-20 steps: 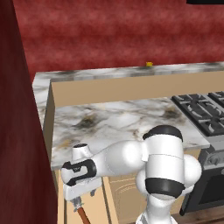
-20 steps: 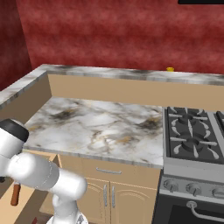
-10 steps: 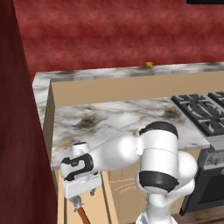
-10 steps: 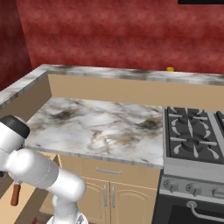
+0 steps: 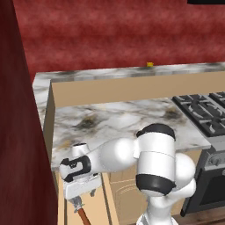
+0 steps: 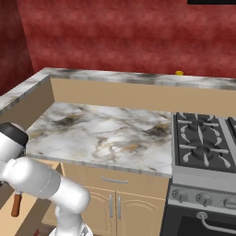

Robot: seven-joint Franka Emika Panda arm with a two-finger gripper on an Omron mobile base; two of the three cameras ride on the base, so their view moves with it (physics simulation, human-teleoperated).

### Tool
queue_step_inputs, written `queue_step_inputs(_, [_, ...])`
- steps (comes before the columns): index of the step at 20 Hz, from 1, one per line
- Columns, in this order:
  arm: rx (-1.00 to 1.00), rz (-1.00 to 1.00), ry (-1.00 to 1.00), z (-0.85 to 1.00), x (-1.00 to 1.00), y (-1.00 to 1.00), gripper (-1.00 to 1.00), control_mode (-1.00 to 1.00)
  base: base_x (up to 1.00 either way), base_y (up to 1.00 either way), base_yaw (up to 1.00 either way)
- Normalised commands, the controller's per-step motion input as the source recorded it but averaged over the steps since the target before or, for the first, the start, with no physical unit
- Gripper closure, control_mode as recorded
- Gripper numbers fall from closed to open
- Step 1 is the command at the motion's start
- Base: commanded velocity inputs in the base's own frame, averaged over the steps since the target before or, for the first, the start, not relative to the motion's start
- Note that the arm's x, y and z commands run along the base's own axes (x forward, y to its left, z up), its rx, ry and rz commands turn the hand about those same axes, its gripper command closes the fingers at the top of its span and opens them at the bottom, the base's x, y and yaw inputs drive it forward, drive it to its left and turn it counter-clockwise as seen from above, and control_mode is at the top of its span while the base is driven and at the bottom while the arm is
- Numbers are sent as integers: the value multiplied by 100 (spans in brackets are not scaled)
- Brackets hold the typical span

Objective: Take the pizza cutter from the drawer on the left and place it on the dining counter for cutting.

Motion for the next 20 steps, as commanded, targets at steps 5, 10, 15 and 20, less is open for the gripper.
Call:
queue_step_inputs(5, [0,0,-11,-18,0,0,-100,-100,0,0,0])
queue_step_inputs(10, [0,0,-18,-36,0,0,-100,-100,0,0,0])
queue_step_inputs(15, [3,0,-5,-27,0,0,-100,-100,0,0,0])
queue_step_inputs(20, [3,0,0,-8,0,0,-100,-100,0,0,0])
